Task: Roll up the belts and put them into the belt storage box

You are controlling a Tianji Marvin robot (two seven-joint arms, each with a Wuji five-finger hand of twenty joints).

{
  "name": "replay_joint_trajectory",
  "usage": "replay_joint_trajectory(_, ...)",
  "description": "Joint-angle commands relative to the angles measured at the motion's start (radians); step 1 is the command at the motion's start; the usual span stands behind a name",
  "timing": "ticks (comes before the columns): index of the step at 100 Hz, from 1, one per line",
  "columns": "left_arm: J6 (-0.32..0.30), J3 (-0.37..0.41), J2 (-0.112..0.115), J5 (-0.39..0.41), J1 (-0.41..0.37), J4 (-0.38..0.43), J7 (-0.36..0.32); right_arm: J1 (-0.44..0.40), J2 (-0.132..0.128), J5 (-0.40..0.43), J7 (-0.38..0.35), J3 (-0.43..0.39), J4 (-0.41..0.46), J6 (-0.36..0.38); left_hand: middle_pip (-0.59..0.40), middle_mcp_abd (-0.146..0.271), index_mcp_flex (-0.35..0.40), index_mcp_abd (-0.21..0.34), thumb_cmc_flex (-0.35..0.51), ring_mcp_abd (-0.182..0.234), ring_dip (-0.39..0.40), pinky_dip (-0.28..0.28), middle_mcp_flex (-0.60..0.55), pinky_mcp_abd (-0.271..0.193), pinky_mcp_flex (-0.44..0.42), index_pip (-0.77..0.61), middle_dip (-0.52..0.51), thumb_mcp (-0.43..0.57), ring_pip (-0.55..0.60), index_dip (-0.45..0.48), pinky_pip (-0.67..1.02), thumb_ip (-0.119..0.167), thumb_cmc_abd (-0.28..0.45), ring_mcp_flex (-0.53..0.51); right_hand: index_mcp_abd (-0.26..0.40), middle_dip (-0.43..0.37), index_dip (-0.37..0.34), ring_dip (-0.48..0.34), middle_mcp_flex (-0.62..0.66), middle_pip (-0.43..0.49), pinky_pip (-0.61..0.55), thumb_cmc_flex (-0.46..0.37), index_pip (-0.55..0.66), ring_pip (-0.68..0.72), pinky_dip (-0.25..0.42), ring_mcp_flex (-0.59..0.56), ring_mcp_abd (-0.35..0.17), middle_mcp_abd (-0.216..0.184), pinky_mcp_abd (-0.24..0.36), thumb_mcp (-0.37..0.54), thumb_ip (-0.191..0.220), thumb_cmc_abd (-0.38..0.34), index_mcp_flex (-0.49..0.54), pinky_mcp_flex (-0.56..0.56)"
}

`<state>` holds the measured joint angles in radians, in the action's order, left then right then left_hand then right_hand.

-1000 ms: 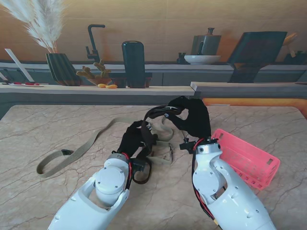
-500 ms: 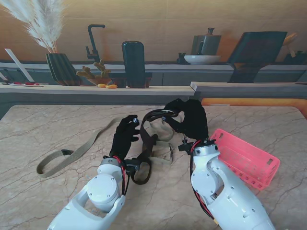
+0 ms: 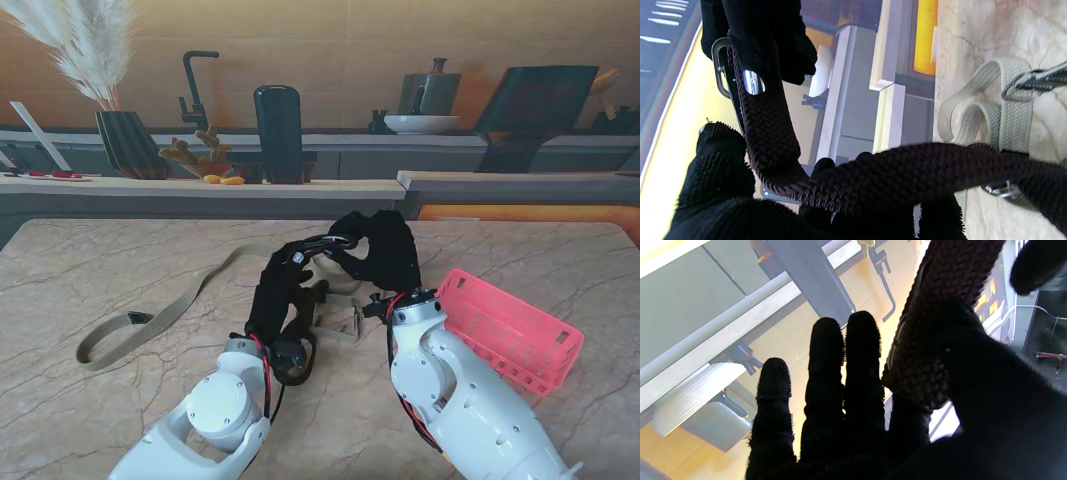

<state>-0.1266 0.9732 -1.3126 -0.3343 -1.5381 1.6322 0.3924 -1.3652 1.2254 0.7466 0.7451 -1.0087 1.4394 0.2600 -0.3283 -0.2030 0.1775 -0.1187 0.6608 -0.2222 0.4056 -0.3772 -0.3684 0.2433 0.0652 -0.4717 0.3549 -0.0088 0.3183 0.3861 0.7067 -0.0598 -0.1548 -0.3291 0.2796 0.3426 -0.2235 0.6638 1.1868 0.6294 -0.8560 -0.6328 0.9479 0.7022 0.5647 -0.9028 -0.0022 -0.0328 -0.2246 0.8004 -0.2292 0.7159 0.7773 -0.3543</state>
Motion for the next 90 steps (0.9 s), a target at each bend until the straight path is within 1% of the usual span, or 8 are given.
replay_joint_trajectory(1,0.014,-0.008,-0.011,-0.010,-0.008,0.007,-0.006,0.010,0.010,-0.005,-0.009,0.013,-0.007,0.002,0.014,0.017,-0.020,0.025,-0.027,0.033,-0.012,0.013,0.000,-0.041,0.014,0.027,-0.014,0.000,0.000,-0.012,0.004,0.030,-0.029,-0.011,0.099,-0.012,-0.030,-0.013,-0.006,0.018,-0.015,-0.081,0.136,0.016,-0.016,0.038,-0.036,0.005,0.012,0.037,0.079,-0.116,0.020,0.022)
replay_joint_trajectory(14,0.024,-0.016,-0.017,-0.037,-0.008,0.009,0.002,0.025,0.013,-0.016,-0.020,0.037,-0.031,0.007,0.003,0.020,-0.022,0.022,-0.019,0.034,-0.007,0.008,-0.018,-0.042,0.030,0.020,-0.008,0.003,0.019,-0.008,0.016,0.030,-0.030,-0.034,0.099,-0.015,-0.028,-0.013,-0.006,0.020,-0.019,-0.080,0.137,0.018,-0.016,0.038,-0.035,0.005,0.010,0.036,0.080,-0.115,0.019,0.022)
replay_joint_trajectory(23,0.021,-0.022,-0.023,-0.052,-0.006,0.005,0.013,0.034,0.017,-0.036,-0.034,0.054,-0.047,0.010,-0.009,0.028,-0.028,0.027,-0.018,0.041,-0.002,0.000,-0.029,-0.057,0.046,0.007,-0.002,0.003,0.033,0.000,0.031,0.029,-0.031,-0.049,0.095,-0.019,-0.025,-0.014,-0.003,0.020,-0.019,-0.080,0.138,0.019,-0.017,0.037,-0.033,0.006,0.008,0.038,0.081,-0.111,0.022,0.023)
replay_joint_trajectory(44,-0.020,-0.036,-0.037,-0.081,0.000,-0.005,0.051,0.051,0.025,-0.071,-0.063,0.091,-0.089,0.017,-0.028,0.044,-0.031,0.036,-0.026,0.055,0.000,-0.012,-0.050,-0.089,0.080,-0.009,0.006,0.000,0.051,0.007,0.058,0.027,-0.034,-0.078,0.091,-0.027,-0.016,-0.018,0.006,0.019,-0.021,-0.078,0.138,0.017,-0.020,0.033,-0.031,0.008,0.004,0.043,0.080,-0.102,0.030,0.022)
replay_joint_trajectory(69,-0.062,-0.035,-0.043,-0.074,-0.001,-0.002,0.080,0.057,0.029,-0.108,-0.102,0.119,-0.128,0.027,-0.046,0.060,-0.029,0.038,-0.039,0.068,-0.006,-0.020,-0.084,-0.083,0.120,-0.034,0.007,-0.003,0.066,0.016,0.080,0.021,-0.055,-0.120,0.090,-0.032,-0.008,-0.022,0.012,0.018,-0.023,-0.077,0.140,0.014,-0.023,0.032,-0.027,0.011,0.000,0.051,0.078,-0.093,0.037,0.023)
replay_joint_trajectory(80,-0.067,-0.034,-0.045,-0.065,0.001,0.000,0.089,0.059,0.030,-0.125,-0.127,0.132,-0.140,0.046,-0.058,0.064,-0.029,0.032,-0.016,0.071,-0.006,-0.024,-0.102,-0.085,0.143,-0.056,0.008,0.008,0.077,0.024,0.092,0.021,-0.078,-0.144,0.091,-0.033,-0.006,-0.024,0.015,0.016,-0.023,-0.074,0.140,0.013,-0.024,0.032,-0.025,0.009,-0.001,0.054,0.077,-0.088,0.040,0.023)
replay_joint_trajectory(85,-0.066,-0.034,-0.046,-0.059,0.003,-0.001,0.095,0.061,0.029,-0.129,-0.136,0.138,-0.146,0.055,-0.068,0.068,-0.030,0.028,0.004,0.073,-0.004,-0.028,-0.117,-0.088,0.158,-0.065,0.010,0.017,0.086,0.028,0.101,0.022,-0.085,-0.160,0.092,-0.034,-0.005,-0.025,0.017,0.016,-0.024,-0.073,0.140,0.012,-0.024,0.030,-0.023,0.009,-0.001,0.055,0.077,-0.088,0.042,0.022)
replay_joint_trajectory(90,-0.063,-0.034,-0.047,-0.058,0.004,0.000,0.100,0.063,0.029,-0.132,-0.143,0.145,-0.153,0.062,-0.077,0.069,-0.029,0.021,0.043,0.070,-0.002,-0.031,-0.131,-0.090,0.173,-0.075,0.012,0.038,0.096,0.031,0.112,0.026,-0.095,-0.177,0.096,-0.035,-0.005,-0.027,0.017,0.014,-0.025,-0.070,0.139,0.009,-0.024,0.029,-0.024,0.005,-0.001,0.057,0.076,-0.088,0.042,0.020)
